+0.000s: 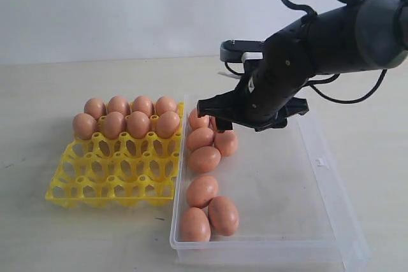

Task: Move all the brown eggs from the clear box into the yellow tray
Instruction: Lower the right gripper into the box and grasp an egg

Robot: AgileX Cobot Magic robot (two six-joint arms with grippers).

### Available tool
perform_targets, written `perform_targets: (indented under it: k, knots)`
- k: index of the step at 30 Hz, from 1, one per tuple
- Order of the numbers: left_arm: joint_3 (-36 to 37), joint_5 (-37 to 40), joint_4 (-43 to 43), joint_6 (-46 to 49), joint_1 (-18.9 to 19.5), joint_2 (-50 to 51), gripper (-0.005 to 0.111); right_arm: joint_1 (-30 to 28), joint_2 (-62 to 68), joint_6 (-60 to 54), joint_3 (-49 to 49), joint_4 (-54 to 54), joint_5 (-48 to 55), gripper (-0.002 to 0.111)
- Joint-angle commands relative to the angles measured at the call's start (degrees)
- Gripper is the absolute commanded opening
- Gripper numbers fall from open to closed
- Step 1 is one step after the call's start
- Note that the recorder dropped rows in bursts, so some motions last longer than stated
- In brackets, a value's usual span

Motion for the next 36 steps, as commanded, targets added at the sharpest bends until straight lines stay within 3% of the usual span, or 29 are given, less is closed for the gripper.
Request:
perform_targets:
  k: [1,11,16,26,28,33,36]
  knots:
    - [-0.2,-0.3,0.0,-0.3,0.1,-0.3,0.000,-0.2,2.4,7.3,-0.1,-2.2,-4.3,0.064]
    - [-0.2,-0.3,0.0,-0.3,0.1,-0.3,0.000,-0.2,7.2,13.4,-0.2,-6.5,-8.6,0.063]
    - [-0.2,-0.3,0.0,-0.3,0.1,-0.3,0.000,-0.2,8.0,13.3,-0.2,-6.9,-10.0,0.050]
    - [-0.2,-0.3,0.0,-0.3,0.1,-0.3,0.000,-0.2,9.2,9.2,-0.2,-6.9,-10.4,0.054]
    - [-0.2,-0.3,0.0,-0.3,0.1,-0.3,0.000,-0.2,9.2,9.2,-0.2,-6.9,-10.4,0.047]
    - [-0.2,-0.3,0.0,-0.3,0.1,-0.3,0.000,-0.2,8.3,7.2,-0.2,-6.7,-10.2,0.000]
    - [-0.2,-0.3,0.0,-0.3,0.1,-0.3,0.000,-0.2,6.3,4.8,-0.2,-6.6,-9.4,0.000]
